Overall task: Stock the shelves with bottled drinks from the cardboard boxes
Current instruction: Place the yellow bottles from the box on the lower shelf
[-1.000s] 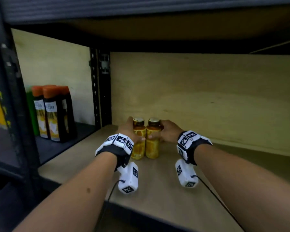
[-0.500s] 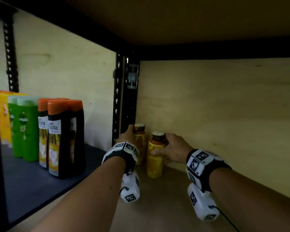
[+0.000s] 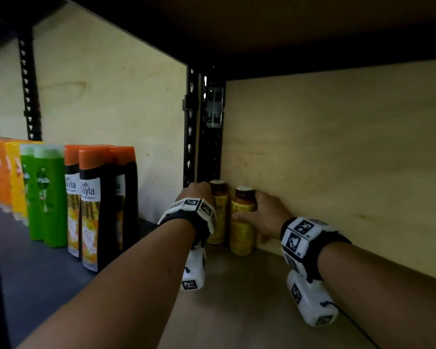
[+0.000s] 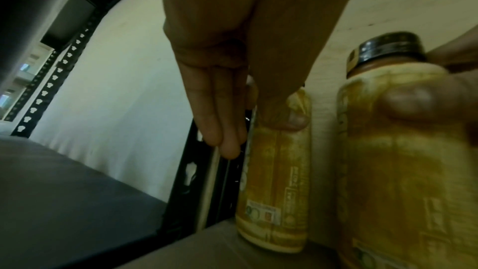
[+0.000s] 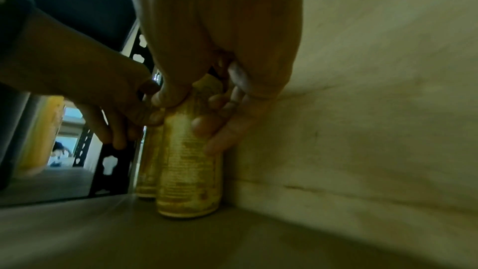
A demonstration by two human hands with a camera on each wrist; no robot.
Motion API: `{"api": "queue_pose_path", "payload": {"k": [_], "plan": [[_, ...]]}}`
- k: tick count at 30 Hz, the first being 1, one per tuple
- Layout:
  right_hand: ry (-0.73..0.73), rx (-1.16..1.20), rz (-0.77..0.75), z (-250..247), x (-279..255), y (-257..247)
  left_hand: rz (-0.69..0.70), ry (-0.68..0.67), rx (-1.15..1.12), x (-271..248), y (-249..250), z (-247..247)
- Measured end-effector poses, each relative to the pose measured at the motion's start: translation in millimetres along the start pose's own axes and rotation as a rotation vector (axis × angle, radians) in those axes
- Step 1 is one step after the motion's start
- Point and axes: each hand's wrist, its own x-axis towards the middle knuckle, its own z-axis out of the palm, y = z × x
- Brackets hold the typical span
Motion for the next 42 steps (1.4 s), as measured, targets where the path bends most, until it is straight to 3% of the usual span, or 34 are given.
{"api": "queue_pose_path", "payload": {"k": [5,11,16,24,26,28,30,32,34,36,42], "plan": [[-0.06,0.248,0.193,8,-12,-14,-0.096,-0.053,-0.136,-6,5,3],[-0.256,0.153,0.137,-15,-69,-23,-0.166,-0.166,-0.312,-54,2,-24],[-0.335,-0.106,0.128,-60,-172,-34,0.016,-0.191,-0.292,-143,17,-61],[-0.654,-0.297,0.148,-121,-361,-44,0.14,-0.638,-0.531,-331,67,-76],[-0.626,-0.389,0.098,-133,-405,-37,0.245,-0.812,-0.48,-374,77,-79],[-0.478,-0.454,0.043,-140,-451,-31,0.354,-0.934,-0.442,-415,84,-79],[-0.291,-0.472,-0.002,-135,-500,-22,0.416,-0.987,-0.461,-452,89,-68],[-0.271,-0.456,0.026,-114,-546,-3,0.428,-1.04,-0.524,-486,95,-46],[-0.416,-0.452,0.127,-78,-584,26,0.335,-1.127,-0.622,-514,99,-6],[-0.554,-0.365,0.309,-38,-612,61,0.159,-1.169,-0.679,-541,101,46],[-0.613,-0.073,0.873,41,-676,154,-0.43,-1.246,-0.624,-635,90,191]]}}
